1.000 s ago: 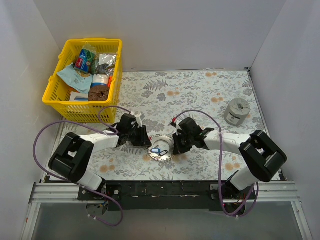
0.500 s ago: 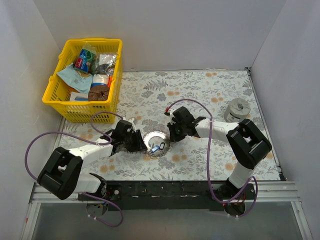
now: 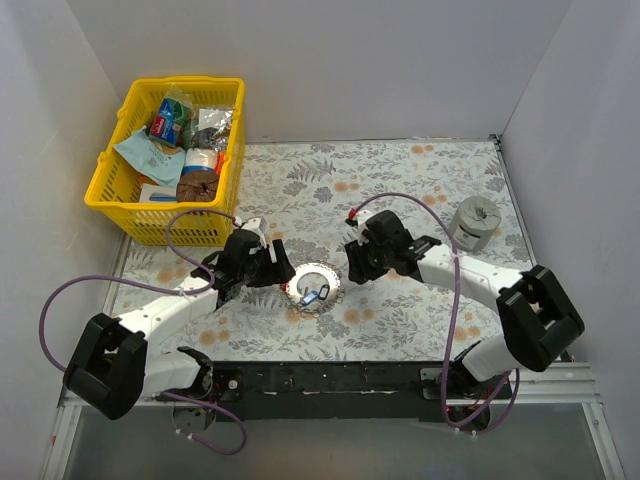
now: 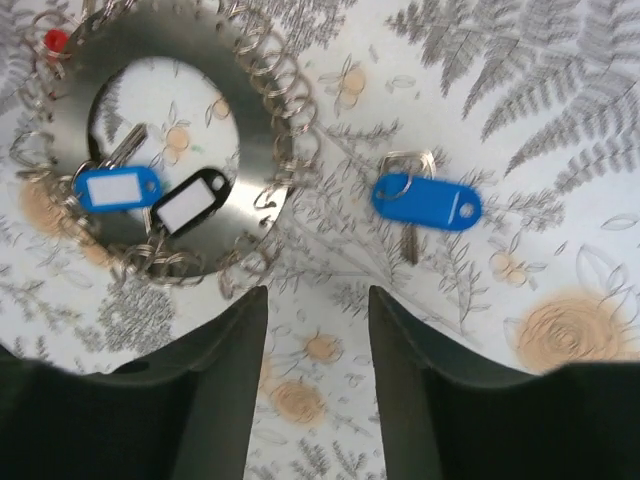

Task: Put the keys on the keyring

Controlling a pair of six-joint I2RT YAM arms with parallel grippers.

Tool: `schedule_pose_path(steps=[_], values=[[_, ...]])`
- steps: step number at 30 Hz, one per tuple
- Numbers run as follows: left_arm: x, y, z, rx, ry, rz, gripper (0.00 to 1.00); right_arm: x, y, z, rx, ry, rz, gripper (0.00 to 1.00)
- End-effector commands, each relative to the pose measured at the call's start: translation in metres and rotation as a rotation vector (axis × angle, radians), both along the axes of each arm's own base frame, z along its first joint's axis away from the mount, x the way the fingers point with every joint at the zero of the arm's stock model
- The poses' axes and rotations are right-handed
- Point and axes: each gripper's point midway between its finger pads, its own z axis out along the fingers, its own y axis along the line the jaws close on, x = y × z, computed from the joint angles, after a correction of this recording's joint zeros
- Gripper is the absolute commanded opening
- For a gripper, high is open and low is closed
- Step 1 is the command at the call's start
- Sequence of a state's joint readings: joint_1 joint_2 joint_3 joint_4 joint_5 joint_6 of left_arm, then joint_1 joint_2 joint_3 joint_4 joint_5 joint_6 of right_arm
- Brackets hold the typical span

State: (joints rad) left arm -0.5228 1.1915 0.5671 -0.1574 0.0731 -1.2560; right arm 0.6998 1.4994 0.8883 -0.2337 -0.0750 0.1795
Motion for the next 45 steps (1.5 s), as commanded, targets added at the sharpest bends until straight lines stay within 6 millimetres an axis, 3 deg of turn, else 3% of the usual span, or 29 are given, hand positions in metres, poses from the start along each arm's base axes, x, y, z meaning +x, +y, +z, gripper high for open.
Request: schedule_pose_path(steps=[1,6,8,16,38,45], values=[[0.018,0.001,0.025,0.02,-0.102,0.006,0.71,-0.032,0.005,0.007,0.156,0.072,0.032,0.61],[0.029,-0.005,0.036,-0.006,-0.133,0.015,0.74,-0.06,0.027,0.015,0.409,0.18,0.071,0.64],[0.033,-0.009,0.043,-0.022,-0.15,0.014,0.75,-0.072,0.027,0.004,0.444,0.248,0.045,0.61],[0.043,-0.022,0.085,-0.097,-0.28,-0.038,0.77,-0.069,0.032,-0.007,0.485,0.257,0.014,0.51],[0.039,-0.023,0.071,-0.097,-0.24,-0.039,0.77,-0.048,0.038,-0.033,0.474,0.296,-0.102,0.27],[0.037,-0.022,0.068,-0.091,-0.234,-0.045,0.76,-0.045,0.039,-0.039,0.473,0.296,-0.107,0.11]])
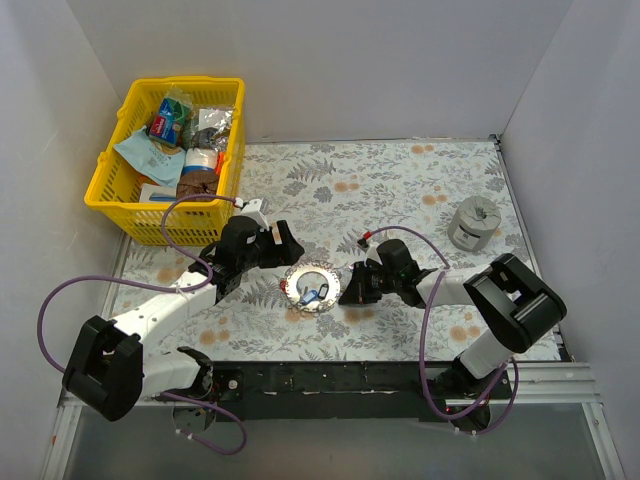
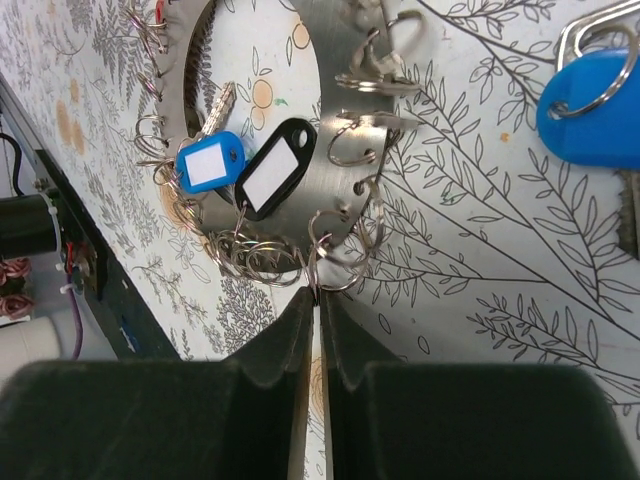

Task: Put the keys on the keyring

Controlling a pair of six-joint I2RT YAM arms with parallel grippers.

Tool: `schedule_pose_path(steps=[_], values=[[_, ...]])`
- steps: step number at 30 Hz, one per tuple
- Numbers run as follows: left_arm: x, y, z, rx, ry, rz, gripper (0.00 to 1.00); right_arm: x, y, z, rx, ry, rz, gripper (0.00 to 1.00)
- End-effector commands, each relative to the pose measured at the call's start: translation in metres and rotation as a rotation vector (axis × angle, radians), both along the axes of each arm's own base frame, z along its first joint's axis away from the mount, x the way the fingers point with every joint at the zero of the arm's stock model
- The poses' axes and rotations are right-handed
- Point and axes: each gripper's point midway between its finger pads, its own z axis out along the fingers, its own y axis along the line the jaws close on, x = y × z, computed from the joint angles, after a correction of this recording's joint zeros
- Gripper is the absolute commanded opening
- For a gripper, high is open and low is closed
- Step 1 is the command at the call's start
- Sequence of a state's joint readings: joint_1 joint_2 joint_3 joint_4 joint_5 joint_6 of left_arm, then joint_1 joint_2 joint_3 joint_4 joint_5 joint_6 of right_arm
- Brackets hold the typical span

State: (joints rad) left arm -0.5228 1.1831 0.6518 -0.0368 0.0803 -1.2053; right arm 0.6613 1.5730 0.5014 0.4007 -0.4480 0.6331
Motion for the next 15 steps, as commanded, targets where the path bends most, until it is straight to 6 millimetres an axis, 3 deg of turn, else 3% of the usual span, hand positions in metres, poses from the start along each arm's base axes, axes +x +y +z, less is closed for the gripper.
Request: schedule_pose_path(steps=[1,4,15], values=[[0.0,-0.001,0.01,-0.011,-0.025,-0.01,0.76,0.014,0.007,0.004,0.02,-0.035,-0.013,0.09],[-0.002,0.0,0.009,-0.007,-0.026,-0.011,0.76,0.016,0.008,0.006,0.023,-0.059,-0.01,0.01],[-0.008,-0.006,0.022,-0.01,-0.096,-0.1,0.75,0.026,0.007,0.037,0.015,-0.289,0.11,0.01]])
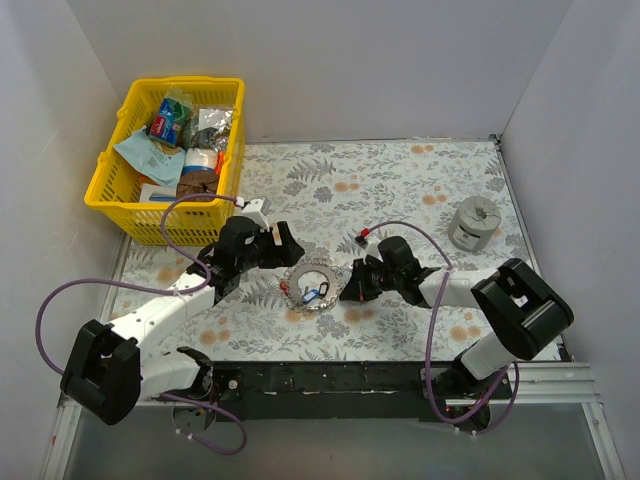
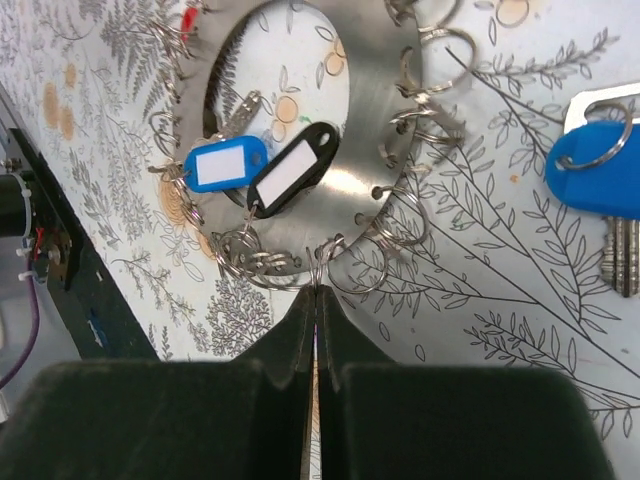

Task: Put the keys on the keyring

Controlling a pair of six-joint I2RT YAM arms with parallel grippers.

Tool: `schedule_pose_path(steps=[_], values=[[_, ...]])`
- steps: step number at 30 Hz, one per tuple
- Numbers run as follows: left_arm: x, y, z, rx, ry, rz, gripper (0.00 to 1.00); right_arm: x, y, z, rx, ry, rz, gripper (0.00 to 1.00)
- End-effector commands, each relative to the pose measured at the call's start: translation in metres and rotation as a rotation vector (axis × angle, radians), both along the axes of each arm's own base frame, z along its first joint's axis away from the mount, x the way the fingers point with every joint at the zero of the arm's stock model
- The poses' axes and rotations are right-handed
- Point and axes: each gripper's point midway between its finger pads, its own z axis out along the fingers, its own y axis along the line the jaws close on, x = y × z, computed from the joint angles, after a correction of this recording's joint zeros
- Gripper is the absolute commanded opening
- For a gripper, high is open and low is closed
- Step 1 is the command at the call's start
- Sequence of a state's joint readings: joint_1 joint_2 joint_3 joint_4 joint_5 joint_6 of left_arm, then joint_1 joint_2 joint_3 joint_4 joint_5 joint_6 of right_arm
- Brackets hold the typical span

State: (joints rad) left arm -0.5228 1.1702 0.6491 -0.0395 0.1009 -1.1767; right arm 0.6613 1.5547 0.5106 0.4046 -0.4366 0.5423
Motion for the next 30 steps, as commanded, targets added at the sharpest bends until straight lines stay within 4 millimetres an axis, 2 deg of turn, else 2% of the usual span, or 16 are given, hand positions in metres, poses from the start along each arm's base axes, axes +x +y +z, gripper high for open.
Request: schedule_pose_path(steps=[1,6,9,13,16,21,23,30], values=[[-0.006,-0.006,0.022,-0.025,-0.091,-0.08,0.75,0.019,0.006,0.038,0.022,-0.209,0.077,0.01],[-0.015,-0.022,0.038,-0.064,-0.177,-0.217,0.74,0.018,0.008,0.062,0.05,-0.334,0.157,0.01],[-0.023,-0.03,0.048,-0.087,-0.236,-0.302,0.74,0.016,0.01,0.084,0.089,-0.421,0.202,0.01],[-0.049,-0.043,0.066,-0.132,-0.355,-0.492,0.74,0.009,0.013,0.115,0.162,-0.529,0.267,0.01],[-0.06,-0.045,0.079,-0.156,-0.432,-0.555,0.74,0.003,0.015,0.141,0.224,-0.608,0.295,0.01],[-0.099,-0.053,0.099,-0.254,-0.578,-0.757,0.72,-0.004,0.017,0.173,0.292,-0.7,0.33,0.01],[-0.113,-0.055,0.102,-0.302,-0.589,-0.82,0.67,-0.008,0.019,0.185,0.328,-0.726,0.363,0.01],[-0.122,-0.06,0.101,-0.334,-0.596,-0.903,0.52,-0.029,0.025,0.208,0.432,-0.776,0.497,0.01]])
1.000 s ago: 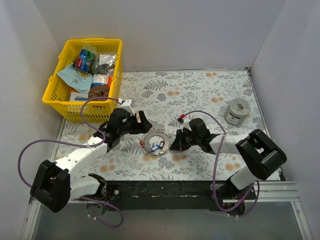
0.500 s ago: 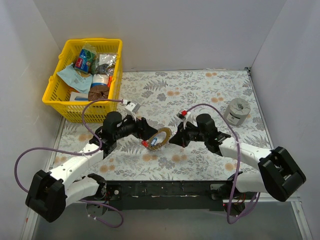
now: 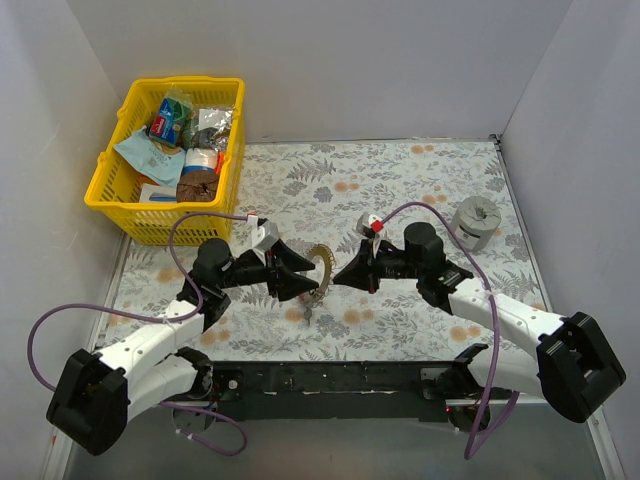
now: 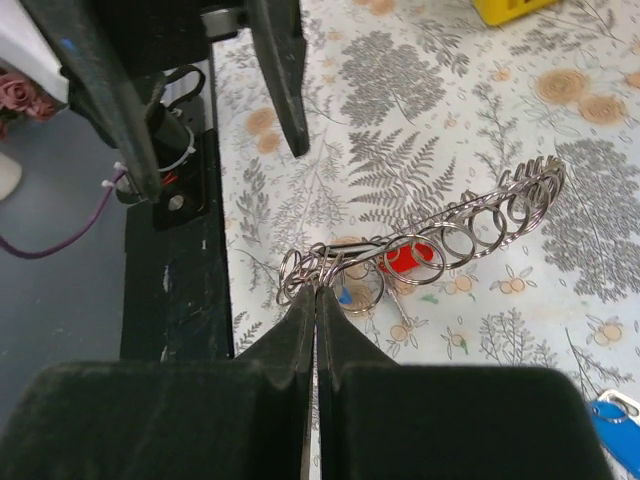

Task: Put the keys on the keyring

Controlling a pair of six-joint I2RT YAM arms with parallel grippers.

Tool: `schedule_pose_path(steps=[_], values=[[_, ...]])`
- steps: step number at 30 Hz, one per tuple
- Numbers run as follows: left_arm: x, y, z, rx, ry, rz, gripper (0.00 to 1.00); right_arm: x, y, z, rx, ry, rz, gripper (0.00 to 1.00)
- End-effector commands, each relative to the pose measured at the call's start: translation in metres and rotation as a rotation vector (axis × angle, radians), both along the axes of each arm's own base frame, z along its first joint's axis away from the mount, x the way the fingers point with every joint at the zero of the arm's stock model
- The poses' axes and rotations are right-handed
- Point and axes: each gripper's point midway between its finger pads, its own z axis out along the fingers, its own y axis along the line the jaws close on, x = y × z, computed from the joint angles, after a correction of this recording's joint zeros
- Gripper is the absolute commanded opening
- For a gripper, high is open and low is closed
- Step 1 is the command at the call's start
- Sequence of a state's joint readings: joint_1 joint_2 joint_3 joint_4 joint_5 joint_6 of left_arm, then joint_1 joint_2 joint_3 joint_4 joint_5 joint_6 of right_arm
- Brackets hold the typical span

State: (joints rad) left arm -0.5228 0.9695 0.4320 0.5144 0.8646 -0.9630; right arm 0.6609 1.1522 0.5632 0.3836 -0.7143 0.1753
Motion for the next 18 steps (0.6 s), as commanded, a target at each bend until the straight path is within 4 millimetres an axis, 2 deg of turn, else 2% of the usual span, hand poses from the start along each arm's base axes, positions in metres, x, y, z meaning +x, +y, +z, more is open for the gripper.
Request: schedule_pose_path(steps=[1,9,18], values=[[-0.013,-0.004,0.012,-0.028,-0.067,-0.111,0.51,-0.01,0.01,0.058,0.138,-0.174,0.142,0.01],[-0.015,-0.008,0.009,-0.017,-0.096,-0.168,0.48,-0.027,0.008,0.067,0.155,-0.23,0.261,0.01],[-0.034,-0.005,0.014,-0.023,-0.207,-0.283,0.49,-0.03,0.008,0.064,0.128,-0.231,0.309,0.01]])
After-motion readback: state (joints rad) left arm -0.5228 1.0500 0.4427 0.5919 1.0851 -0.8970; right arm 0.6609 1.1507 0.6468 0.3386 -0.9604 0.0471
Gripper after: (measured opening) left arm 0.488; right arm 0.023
